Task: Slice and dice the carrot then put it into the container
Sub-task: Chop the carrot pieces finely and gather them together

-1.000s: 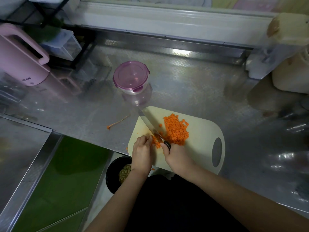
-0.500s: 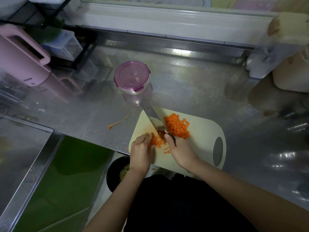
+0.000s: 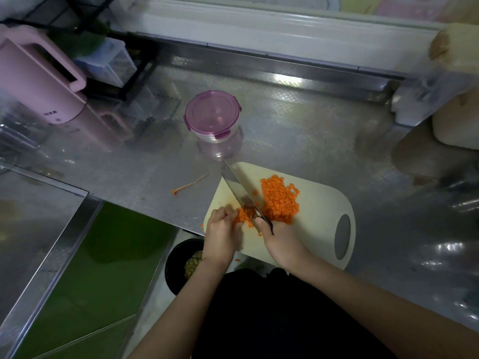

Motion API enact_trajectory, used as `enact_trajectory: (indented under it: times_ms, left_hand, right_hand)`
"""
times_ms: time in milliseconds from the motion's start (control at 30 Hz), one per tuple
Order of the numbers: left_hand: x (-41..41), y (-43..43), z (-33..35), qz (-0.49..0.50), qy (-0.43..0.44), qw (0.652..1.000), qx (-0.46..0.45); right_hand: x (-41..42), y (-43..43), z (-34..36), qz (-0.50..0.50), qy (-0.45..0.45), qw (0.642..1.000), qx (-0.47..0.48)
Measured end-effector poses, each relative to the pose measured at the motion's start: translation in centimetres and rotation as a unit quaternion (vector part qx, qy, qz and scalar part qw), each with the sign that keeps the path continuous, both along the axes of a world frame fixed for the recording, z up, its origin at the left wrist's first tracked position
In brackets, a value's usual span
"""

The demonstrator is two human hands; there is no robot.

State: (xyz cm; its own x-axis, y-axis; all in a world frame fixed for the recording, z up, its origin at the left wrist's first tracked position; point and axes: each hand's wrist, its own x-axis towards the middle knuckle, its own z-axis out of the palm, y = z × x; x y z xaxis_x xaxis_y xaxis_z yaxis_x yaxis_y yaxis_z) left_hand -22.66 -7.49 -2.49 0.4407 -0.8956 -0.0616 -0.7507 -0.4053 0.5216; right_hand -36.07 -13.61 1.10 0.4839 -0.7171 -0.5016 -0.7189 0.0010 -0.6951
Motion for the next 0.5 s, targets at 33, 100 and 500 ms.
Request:
enact_trajectory:
  times_ms: [33, 100, 500]
  left_hand:
    - [0.0, 0.0, 0.1, 0.001, -0.002, 1.000, 0.001]
    - [-0.1, 0.0, 0.1, 0.004, -0.005, 1.000, 0.002]
    - [-0.4, -0.4, 0.9, 0.017, 0.012, 1.000, 0.022]
  right_hand:
    - [0.1, 0.0, -0.2, -0.003, -0.001, 1.000, -0.002]
    - [0.3, -0.1, -0.6, 0.001, 0.006, 1.000, -0.012]
    - [1.8, 0.3, -0.4, 0.023, 0.070, 0.994, -0.078]
